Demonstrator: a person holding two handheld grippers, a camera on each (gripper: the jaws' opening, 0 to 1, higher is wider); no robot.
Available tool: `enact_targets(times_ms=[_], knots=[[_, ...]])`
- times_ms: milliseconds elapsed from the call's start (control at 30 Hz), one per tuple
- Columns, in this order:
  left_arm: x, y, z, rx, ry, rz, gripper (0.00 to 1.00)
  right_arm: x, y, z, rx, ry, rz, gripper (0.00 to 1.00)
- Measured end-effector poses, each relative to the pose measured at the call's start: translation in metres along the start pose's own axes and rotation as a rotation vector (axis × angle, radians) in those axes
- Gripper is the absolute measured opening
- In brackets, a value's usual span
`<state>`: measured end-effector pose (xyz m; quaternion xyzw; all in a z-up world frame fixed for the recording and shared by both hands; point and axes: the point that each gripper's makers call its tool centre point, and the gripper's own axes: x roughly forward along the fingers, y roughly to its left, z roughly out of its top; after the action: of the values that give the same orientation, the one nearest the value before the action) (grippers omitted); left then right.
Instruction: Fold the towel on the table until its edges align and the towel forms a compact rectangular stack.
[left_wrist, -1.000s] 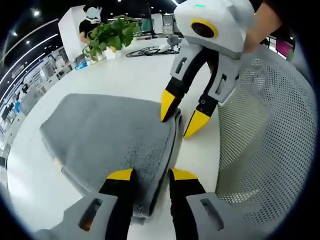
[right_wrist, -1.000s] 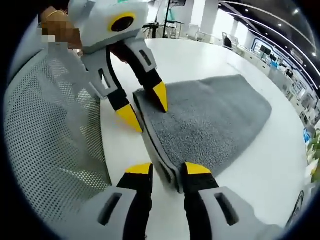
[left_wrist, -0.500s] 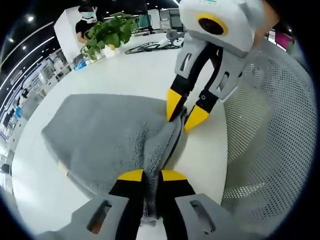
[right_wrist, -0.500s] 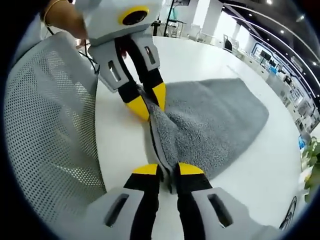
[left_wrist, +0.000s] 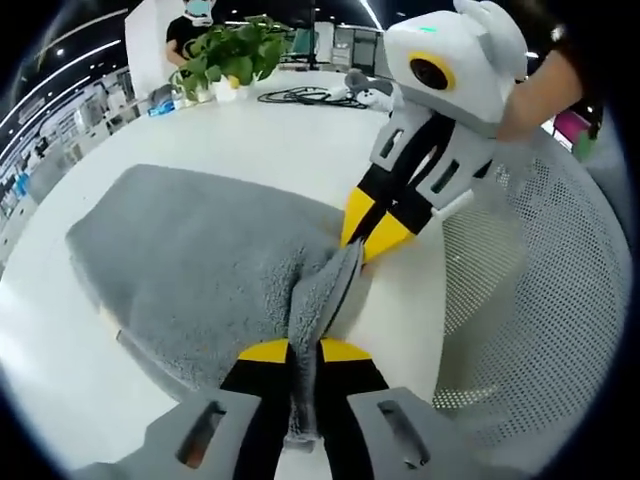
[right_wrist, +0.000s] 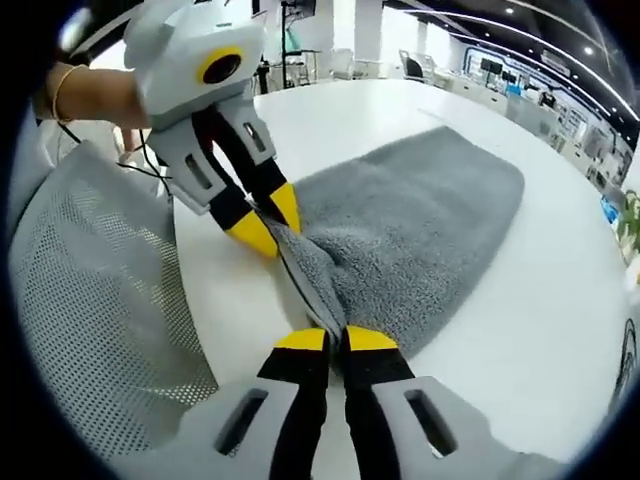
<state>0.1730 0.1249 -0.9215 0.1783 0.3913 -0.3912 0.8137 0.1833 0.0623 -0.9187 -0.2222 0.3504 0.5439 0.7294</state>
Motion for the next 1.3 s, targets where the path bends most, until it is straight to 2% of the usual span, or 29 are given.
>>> enact_targets(times_ms=[100,233,333,400,467,533,600,767,800,833,900,967,1100,1267,1300], knots=[[0.000,0.000,0.000,-0.037,-0.003,-0.011,0.08,-0.001,0.001,0.000,0.022,0.003,0.022,0.04],[0.000,0.004,0.000,-0.109,-0.006,-0.057,0.08,-0.002,0.006,0.001,0.029,0.007,0.032,0.07],[0.000,0.004,0.000,-0.167,-0.009,-0.088,0.07,-0.001,0.009,-0.001,-0.040,0.004,0.024,0.11],[-0.001,0.004,0.001,-0.262,-0.007,-0.110,0.07,0.000,0.013,-0.001,-0.072,0.000,0.018,0.14],[0.000,0.006,0.001,-0.317,-0.012,-0.129,0.07,0.002,0.012,0.000,-0.074,-0.006,0.013,0.16],[-0.001,0.006,0.001,-0.370,-0.021,-0.147,0.07,0.004,0.011,0.000,-0.100,-0.004,-0.005,0.16],[0.000,0.007,0.001,-0.411,-0.029,-0.160,0.07,0.005,0.010,-0.001,-0.171,0.005,-0.024,0.15],[-0.001,0.009,0.001,-0.565,-0.046,-0.191,0.07,0.008,0.011,0.000,-0.230,-0.003,-0.059,0.13],[-0.001,0.009,0.001,-0.581,-0.049,-0.195,0.07,0.009,0.008,0.000,-0.288,-0.007,-0.080,0.11],[-0.001,0.010,0.001,-0.586,-0.051,-0.198,0.07,0.010,0.010,0.001,-0.334,-0.018,-0.069,0.11],[-0.001,0.010,0.000,-0.619,-0.060,-0.206,0.07,0.016,0.006,-0.005,-0.298,-0.025,-0.071,0.09],[-0.001,0.010,0.000,-0.624,-0.064,-0.209,0.07,0.016,0.006,-0.004,-0.342,-0.028,-0.072,0.07],[-0.002,0.009,0.002,-0.615,-0.072,-0.208,0.07,0.021,0.001,-0.005,-0.310,0.021,-0.076,0.04],[-0.002,0.007,0.002,-0.559,-0.078,-0.198,0.07,0.019,-0.001,-0.002,-0.142,0.036,-0.042,0.02],[-0.003,0.006,0.002,-0.552,-0.082,-0.192,0.07,0.019,-0.002,-0.002,-0.148,0.038,-0.041,0.02]])
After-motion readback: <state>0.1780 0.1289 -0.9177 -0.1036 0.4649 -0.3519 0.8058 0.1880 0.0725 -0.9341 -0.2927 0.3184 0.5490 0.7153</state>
